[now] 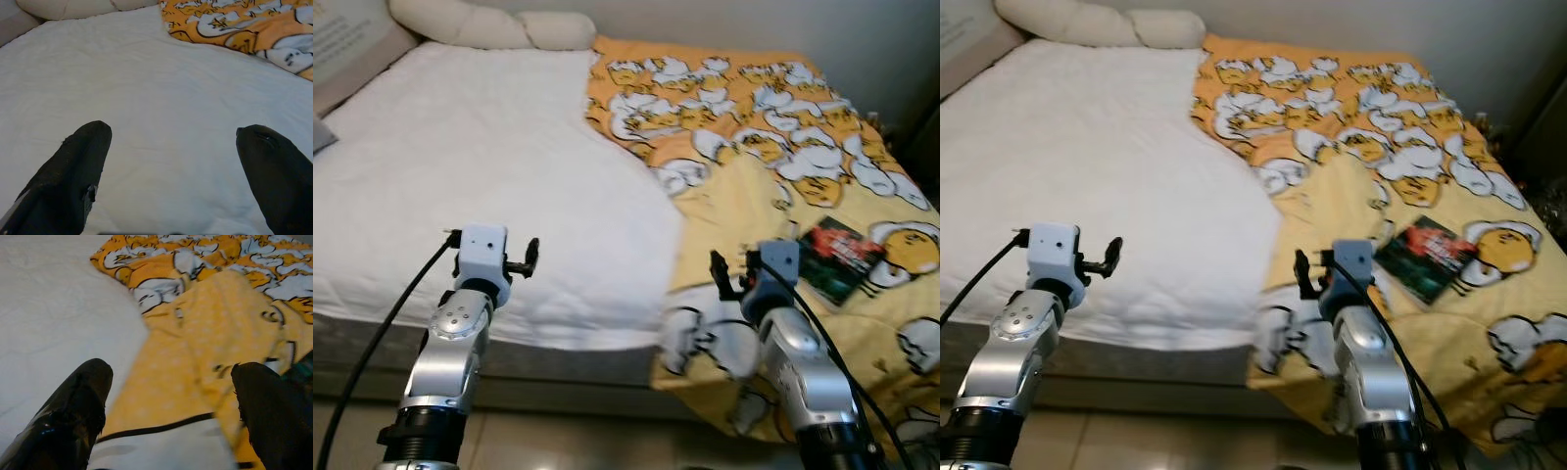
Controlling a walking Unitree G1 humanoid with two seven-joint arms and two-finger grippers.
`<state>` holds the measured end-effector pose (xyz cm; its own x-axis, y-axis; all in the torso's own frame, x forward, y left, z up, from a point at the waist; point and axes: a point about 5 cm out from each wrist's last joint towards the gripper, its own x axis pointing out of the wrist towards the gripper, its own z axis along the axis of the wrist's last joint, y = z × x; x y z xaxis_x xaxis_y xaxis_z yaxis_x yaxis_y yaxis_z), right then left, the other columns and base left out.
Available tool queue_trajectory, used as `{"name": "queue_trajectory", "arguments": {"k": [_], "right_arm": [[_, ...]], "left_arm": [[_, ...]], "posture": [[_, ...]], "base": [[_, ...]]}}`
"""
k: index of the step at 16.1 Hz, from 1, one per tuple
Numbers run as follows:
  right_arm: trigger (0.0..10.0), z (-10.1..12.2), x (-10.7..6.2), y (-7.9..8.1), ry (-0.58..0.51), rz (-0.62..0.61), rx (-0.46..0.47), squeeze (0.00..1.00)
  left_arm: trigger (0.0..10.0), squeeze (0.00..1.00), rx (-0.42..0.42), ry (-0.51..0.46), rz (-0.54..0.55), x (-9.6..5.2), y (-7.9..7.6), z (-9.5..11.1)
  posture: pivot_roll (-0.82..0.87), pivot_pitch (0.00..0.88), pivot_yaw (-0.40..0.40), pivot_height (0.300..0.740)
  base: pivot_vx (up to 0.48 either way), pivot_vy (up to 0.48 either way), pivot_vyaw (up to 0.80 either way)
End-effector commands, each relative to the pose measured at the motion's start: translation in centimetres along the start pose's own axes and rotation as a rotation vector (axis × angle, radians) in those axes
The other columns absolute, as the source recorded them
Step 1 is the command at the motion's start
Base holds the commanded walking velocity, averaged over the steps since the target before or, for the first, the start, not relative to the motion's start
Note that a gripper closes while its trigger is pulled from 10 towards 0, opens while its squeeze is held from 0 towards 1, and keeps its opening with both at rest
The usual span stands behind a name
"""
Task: Clean up the room
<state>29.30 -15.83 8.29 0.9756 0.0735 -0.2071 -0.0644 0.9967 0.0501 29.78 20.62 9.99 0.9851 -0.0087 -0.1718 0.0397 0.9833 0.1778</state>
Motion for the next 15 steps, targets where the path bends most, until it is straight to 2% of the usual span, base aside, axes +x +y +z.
{"name": "queue_trajectory", "arguments": {"k": [1,15], "right_arm": [[10.0,-0.50,-0.08,-0.85,0.030,-0.016,-0.007,0.00],[10.0,-0.30,0.37,-0.42,0.028,0.035,0.006,0.00]], "left_arm": [[10.0,1.00,0.011,-0.011,-0.009,0.36,-0.55,0.39],[10.0,1.00,0.036,-0.015,-0.021,0.74,-0.63,0.63]], "posture": [[-0.03,0.000,-0.012,0.740],[-0.03,0.000,-0.011,0.740]], "base": [[0.000,-0.431,0.49],[0.000,-0.430,0.80]]}}
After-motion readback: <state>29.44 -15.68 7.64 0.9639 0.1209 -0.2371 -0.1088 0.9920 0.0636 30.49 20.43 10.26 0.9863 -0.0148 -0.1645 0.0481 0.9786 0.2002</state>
